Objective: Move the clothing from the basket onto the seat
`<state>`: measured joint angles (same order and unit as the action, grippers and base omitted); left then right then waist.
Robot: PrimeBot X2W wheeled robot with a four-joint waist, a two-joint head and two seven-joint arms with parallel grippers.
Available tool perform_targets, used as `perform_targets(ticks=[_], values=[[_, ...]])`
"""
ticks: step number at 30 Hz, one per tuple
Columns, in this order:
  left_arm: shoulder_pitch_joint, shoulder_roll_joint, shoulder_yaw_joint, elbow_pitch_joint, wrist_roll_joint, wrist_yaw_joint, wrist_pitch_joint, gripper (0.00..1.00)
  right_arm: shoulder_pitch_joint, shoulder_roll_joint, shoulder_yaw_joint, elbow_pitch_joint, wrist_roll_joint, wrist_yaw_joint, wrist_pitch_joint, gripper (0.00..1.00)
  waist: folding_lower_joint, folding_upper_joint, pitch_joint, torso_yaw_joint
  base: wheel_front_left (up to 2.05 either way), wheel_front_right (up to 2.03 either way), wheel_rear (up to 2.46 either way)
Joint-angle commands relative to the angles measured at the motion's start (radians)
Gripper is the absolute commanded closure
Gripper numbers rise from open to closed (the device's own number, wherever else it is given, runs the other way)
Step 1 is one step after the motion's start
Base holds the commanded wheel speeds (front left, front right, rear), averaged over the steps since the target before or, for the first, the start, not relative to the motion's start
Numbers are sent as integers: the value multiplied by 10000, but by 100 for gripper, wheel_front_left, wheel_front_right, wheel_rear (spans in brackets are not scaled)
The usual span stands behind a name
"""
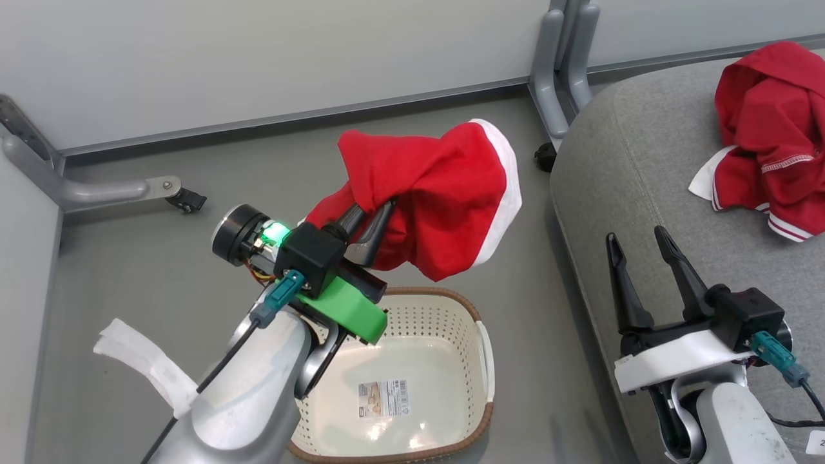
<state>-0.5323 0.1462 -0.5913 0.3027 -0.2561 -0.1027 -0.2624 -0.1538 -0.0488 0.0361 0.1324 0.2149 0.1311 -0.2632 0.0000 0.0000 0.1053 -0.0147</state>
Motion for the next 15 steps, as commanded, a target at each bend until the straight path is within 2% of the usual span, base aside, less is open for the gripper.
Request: perform_targets(ticks=[1, 7, 15], values=[[160, 31, 63, -29, 38, -22, -35, 100, 87, -31, -2, -77, 54, -7, -23, 0, 0, 0, -14, -19, 0, 0, 0], [219, -12, 149, 34, 150, -114, -35, 100, -279, -31, 372, -431, 400, -7, -23, 0, 0, 0, -45, -35, 0, 0, 0], [234, -123, 242, 54, 280, -166, -36, 100, -1034, -31, 1380, -981, 666, -7, -23, 0, 0, 0, 6, -14, 0, 0, 0]])
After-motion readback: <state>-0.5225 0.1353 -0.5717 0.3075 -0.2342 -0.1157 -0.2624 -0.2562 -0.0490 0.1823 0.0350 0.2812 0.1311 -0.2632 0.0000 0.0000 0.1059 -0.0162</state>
